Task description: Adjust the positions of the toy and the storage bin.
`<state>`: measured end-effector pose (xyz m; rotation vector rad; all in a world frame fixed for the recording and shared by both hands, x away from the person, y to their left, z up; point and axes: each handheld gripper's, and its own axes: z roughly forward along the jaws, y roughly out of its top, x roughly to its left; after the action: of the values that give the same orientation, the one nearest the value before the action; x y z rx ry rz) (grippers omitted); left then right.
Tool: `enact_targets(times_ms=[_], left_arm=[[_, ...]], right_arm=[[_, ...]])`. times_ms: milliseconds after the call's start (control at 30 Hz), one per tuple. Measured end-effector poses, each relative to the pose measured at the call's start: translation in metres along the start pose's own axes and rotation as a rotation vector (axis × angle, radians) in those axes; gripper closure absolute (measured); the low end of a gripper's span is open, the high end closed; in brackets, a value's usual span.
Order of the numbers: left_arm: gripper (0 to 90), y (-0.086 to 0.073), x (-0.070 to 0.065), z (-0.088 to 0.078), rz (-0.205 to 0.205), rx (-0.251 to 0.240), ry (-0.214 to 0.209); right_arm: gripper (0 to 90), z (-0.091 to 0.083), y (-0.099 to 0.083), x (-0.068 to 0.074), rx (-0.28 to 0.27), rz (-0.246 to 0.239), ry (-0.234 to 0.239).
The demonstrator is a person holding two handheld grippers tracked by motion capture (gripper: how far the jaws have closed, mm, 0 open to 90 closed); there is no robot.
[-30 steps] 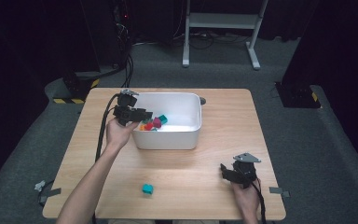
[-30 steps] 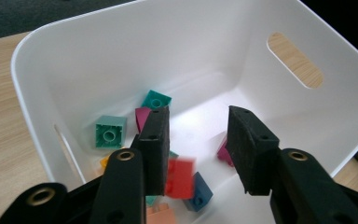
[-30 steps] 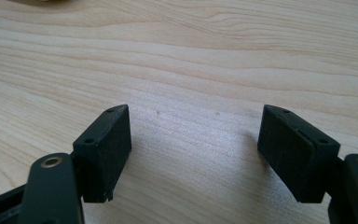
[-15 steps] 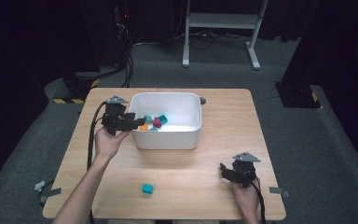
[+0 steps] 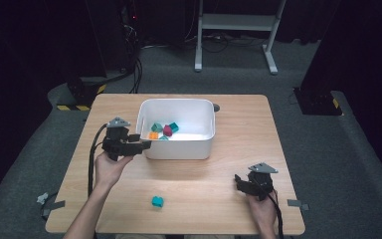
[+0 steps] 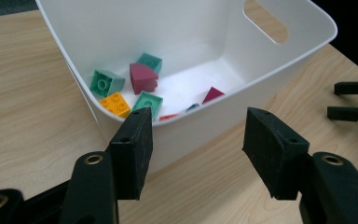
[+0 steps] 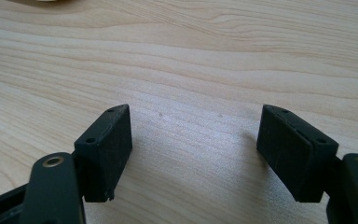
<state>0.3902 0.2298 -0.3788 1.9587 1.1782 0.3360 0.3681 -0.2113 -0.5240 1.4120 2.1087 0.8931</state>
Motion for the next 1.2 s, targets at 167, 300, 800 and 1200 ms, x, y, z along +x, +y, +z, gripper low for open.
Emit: enact_targets(times_ms=[167, 300, 800, 1200], left_arm=[[41.4, -0.018, -0.007, -0.004, -0.005, -0.007, -0.027], [40.5, -0.029, -0.009, -0.001, 0.002, 0.005, -0.020], [37.6, -0.074, -0.029, 0.009, 0.016, 0.066, -0.048], [37.6, -0.114, -0.044, 0.017, 0.021, 0.071, -0.062]], right_arm=[[26.2, 0.000, 0.000, 0.000, 0.000, 0.000, 0.001], [26.3, 0.000, 0.000, 0.000, 0.000, 0.000, 0.001], [26.3, 0.000, 0.000, 0.000, 0.000, 0.000, 0.002], [26.2, 0.000, 0.000, 0.000, 0.000, 0.000, 0.001]])
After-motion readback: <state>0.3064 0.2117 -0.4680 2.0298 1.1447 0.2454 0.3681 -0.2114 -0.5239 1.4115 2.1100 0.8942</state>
